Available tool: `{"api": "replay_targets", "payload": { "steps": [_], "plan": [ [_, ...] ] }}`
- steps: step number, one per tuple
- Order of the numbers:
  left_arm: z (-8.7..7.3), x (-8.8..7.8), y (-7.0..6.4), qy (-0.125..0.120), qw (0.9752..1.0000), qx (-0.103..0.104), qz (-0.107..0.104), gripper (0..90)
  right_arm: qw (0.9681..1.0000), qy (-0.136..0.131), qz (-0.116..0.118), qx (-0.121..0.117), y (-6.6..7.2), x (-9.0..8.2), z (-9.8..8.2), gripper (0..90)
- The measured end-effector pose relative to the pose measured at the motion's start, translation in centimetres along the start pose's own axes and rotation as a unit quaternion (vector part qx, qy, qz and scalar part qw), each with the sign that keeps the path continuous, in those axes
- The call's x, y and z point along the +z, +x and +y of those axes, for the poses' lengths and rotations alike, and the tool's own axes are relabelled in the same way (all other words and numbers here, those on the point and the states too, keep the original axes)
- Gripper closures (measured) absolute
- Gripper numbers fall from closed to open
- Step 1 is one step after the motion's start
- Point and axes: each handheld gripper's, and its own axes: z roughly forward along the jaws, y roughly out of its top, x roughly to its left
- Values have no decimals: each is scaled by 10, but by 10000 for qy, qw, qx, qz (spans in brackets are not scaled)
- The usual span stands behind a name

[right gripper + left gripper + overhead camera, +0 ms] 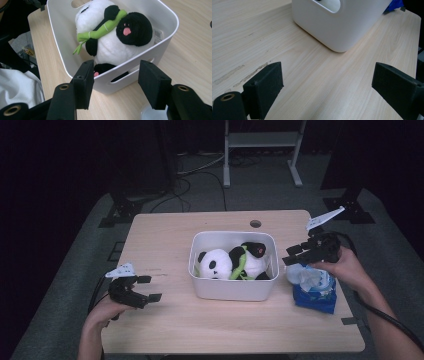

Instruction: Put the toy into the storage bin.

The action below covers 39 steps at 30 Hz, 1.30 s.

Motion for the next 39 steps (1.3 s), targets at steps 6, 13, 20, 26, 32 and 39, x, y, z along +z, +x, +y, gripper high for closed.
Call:
{"api": "replay_targets", "payload": {
  "steps": [6,13,20,26,32,39],
  "plan": [
    [-1,1,1,25,10000,9,-5,87,9999,-74,-13,116,-4,-1,-13,432],
    [-1,0,1,18,10000,-15,3,87,9995,-154,8,288,-7,-1,-30,419],
    [-1,1,2,27,10000,-18,0,87,9990,-193,17,402,-9,1,-45,409],
    [-2,1,2,34,10000,-28,-1,87,9984,-198,18,526,-10,4,-59,403],
    [-2,1,1,43,10000,-25,-1,87,9976,-267,24,635,-10,6,-70,401],
    [-2,2,2,55,10000,-30,-7,87,9972,-292,55,686,-8,9,-80,398]
  ]
}}
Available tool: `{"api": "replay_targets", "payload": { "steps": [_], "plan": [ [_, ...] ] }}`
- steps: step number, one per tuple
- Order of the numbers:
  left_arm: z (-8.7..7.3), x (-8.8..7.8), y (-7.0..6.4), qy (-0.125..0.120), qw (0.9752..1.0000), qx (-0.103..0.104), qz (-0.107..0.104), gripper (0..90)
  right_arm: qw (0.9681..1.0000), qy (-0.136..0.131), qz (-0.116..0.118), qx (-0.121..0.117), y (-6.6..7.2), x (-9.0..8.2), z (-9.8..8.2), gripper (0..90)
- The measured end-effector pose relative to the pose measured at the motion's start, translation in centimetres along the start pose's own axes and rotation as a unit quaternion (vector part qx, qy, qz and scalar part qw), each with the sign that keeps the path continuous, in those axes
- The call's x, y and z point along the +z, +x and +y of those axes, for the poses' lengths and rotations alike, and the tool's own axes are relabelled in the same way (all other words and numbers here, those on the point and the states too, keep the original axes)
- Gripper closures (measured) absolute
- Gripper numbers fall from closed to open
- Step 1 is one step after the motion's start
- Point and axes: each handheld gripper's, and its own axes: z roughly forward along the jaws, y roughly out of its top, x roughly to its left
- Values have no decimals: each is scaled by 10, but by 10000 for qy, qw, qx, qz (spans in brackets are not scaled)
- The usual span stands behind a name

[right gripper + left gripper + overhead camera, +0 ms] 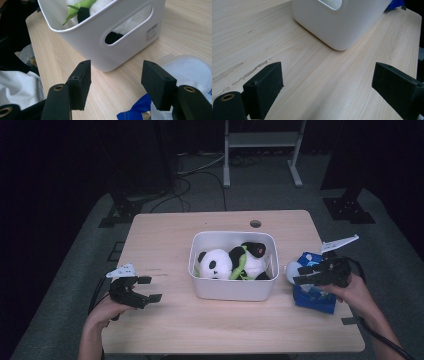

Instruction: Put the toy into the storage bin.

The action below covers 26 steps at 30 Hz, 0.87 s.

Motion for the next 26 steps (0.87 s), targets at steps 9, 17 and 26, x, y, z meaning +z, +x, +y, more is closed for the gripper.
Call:
{"api": "replay_targets", "payload": {
  "steps": [9,17,26],
  "plan": [
    [0,0,0,6,10000,6,-17,87,9999,-36,34,107,-1,2,-13,396],
    [0,3,-1,12,10000,-8,-46,87,9998,-63,80,194,-1,4,-26,394],
    [0,6,-1,11,10000,1,-92,87,9996,-72,117,235,2,5,-37,392]
  ]
}}
